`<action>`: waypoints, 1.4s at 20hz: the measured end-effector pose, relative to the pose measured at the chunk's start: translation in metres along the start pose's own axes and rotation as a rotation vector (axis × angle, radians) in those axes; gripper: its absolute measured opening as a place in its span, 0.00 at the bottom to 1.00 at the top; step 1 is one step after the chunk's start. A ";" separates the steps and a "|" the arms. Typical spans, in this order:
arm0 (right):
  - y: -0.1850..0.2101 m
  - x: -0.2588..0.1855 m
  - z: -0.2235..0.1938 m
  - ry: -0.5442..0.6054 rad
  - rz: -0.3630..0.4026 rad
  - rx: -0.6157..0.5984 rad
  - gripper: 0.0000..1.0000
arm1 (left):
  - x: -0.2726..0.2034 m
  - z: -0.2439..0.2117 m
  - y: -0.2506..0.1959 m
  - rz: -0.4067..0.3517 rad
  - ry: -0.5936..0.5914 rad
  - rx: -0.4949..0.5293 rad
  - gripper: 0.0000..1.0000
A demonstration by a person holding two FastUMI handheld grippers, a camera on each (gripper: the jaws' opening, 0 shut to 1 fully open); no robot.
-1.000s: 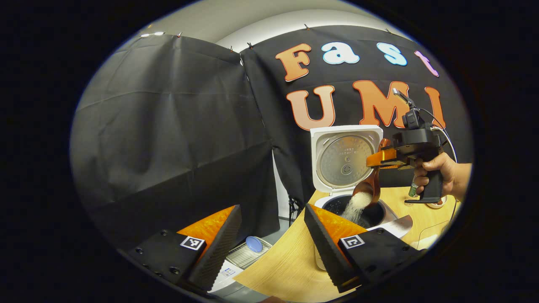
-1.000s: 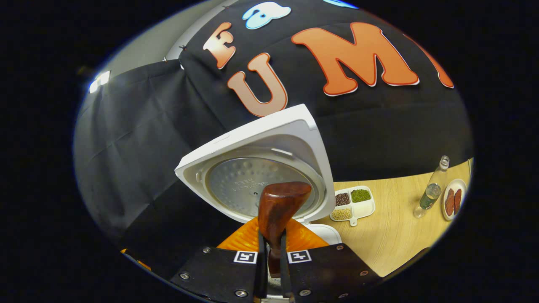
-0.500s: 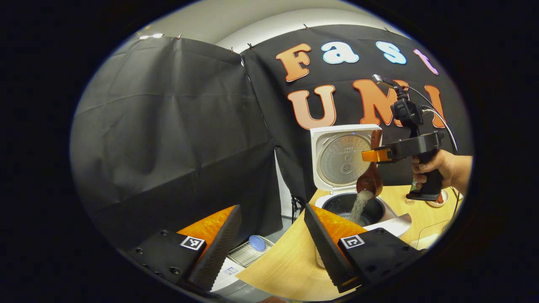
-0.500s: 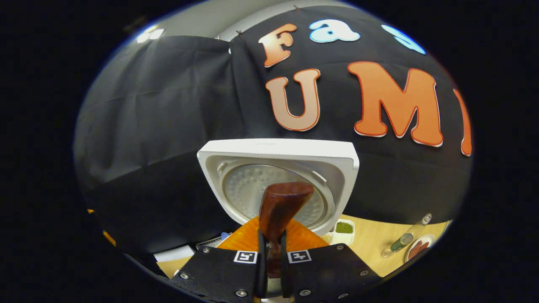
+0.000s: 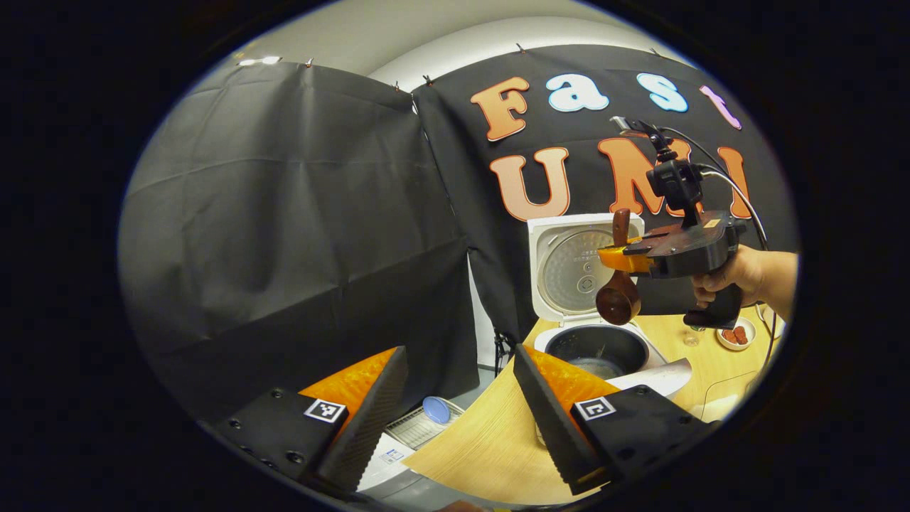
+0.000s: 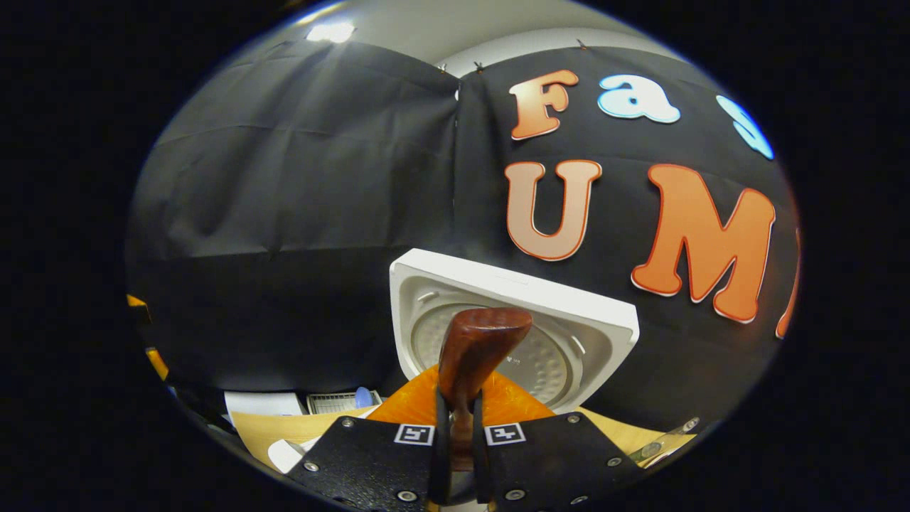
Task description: Close the left gripper, press the button to open the rice cooker; take a wooden spoon from the chopstick holder with the right hand, scoop a spoonful of rice and pour it into the rice cooker, then put the wooden spoon back into the chopstick holder.
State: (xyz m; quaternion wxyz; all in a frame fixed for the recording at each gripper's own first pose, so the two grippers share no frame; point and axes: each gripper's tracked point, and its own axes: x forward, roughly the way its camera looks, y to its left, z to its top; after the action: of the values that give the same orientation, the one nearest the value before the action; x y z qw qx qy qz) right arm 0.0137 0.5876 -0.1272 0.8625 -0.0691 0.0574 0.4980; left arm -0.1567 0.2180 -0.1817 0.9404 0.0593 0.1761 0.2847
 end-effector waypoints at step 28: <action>-0.195 -0.285 -0.089 -0.008 -0.345 0.646 0.12 | -0.052 0.034 -0.171 -0.260 -0.023 -0.056 0.98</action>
State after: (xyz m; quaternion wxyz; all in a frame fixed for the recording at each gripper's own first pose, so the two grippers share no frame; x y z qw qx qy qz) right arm 0.0383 0.2325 -0.1548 0.9114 0.2004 0.1959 0.3015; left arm -0.0969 0.0467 -0.1706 0.9727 0.0130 0.1634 0.1643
